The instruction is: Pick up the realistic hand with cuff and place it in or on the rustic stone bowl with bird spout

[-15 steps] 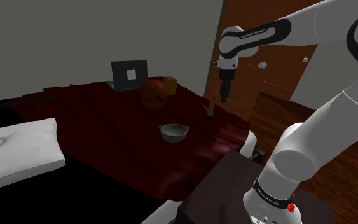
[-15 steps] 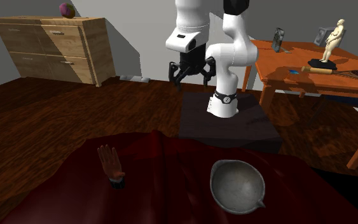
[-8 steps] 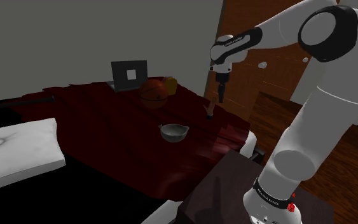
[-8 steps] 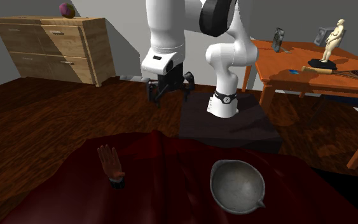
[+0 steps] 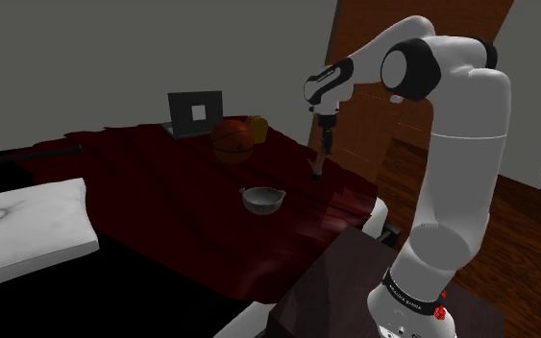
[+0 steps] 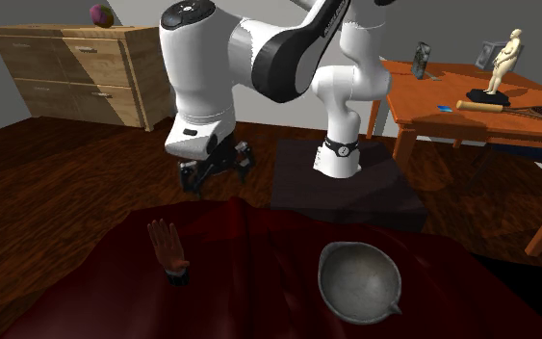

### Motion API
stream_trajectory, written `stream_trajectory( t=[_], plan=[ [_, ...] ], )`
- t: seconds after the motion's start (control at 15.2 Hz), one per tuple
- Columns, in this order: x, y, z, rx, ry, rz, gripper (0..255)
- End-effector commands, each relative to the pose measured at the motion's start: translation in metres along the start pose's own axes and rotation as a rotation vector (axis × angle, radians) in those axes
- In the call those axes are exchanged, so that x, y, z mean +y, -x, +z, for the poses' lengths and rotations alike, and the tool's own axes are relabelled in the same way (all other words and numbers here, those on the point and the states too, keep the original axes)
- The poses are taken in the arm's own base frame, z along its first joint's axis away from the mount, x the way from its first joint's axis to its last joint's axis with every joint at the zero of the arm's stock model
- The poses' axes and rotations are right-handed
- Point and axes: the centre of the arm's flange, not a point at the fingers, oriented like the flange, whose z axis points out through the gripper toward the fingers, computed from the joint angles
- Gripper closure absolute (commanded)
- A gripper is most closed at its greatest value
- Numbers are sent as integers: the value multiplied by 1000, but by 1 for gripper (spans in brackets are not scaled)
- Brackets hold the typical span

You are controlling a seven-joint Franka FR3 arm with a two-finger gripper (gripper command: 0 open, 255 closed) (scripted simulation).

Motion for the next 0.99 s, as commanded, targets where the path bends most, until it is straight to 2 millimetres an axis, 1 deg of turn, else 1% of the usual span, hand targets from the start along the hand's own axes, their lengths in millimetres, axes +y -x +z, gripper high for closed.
stream_trajectory(
  t=[0.0, 0.26, 0.59, 0.92],
  plan=[
    [23, -11, 9, -6, 3, -47, 0],
    [68, -32, 24, -19, 11, -131, 0],
    [122, -62, 43, -35, 21, -235, 0],
    [123, -61, 70, -35, 21, -235, 0]
  ],
)
